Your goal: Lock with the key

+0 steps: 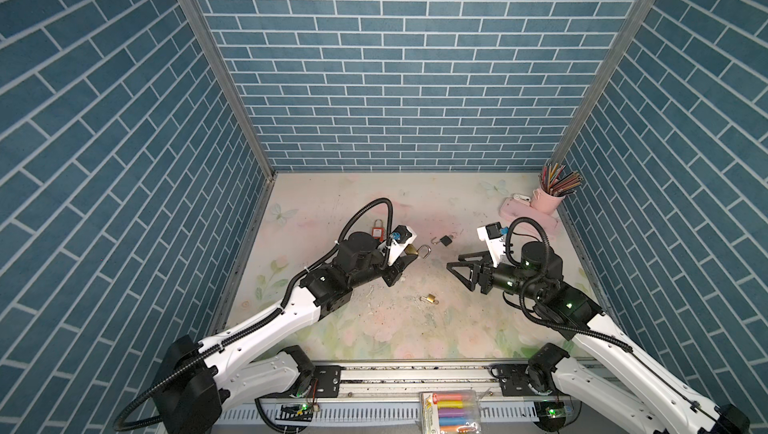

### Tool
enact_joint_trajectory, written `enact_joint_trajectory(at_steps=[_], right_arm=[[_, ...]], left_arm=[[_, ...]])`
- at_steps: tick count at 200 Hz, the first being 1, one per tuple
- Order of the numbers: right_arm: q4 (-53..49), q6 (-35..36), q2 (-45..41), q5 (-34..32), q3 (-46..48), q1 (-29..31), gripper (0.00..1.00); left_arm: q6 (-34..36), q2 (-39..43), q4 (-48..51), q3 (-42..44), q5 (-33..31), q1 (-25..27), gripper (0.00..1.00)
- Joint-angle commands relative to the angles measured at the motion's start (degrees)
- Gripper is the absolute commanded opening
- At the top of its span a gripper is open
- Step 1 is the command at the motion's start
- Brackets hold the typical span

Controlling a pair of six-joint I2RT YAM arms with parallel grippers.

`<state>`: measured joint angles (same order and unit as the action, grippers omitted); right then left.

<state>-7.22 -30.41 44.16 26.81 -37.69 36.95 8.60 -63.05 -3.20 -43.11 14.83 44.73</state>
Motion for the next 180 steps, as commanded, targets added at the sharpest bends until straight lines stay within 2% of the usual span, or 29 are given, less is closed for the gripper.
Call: enact_joint_trajectory(at_steps=[1,61,127,180], right_arm=[[1.5,1.8,2.8,0.8,-3.7,0.5,0.69],[3.5,1.6,9.8,0.0,-5.6,2.3,0.63],[3.6,2.6,10.9,-1.6,-3.4,2.8,0.49],[2.4,5.4,12.2,-4.9,-3.5,2.9,0.45]], left_arm=[[4.2,-0.8,-0.4,-2.2,5.5,-0.3,0.14],[2.1,-0.3,-2.4,-1.7,7.8,-0.3,0.13],[1.1,-0.7,-1.8,-2.5,8.5,-0.3,0.13],[1.1,-1.6,-1.5,-3.6,9.6,-0.3,0.12]])
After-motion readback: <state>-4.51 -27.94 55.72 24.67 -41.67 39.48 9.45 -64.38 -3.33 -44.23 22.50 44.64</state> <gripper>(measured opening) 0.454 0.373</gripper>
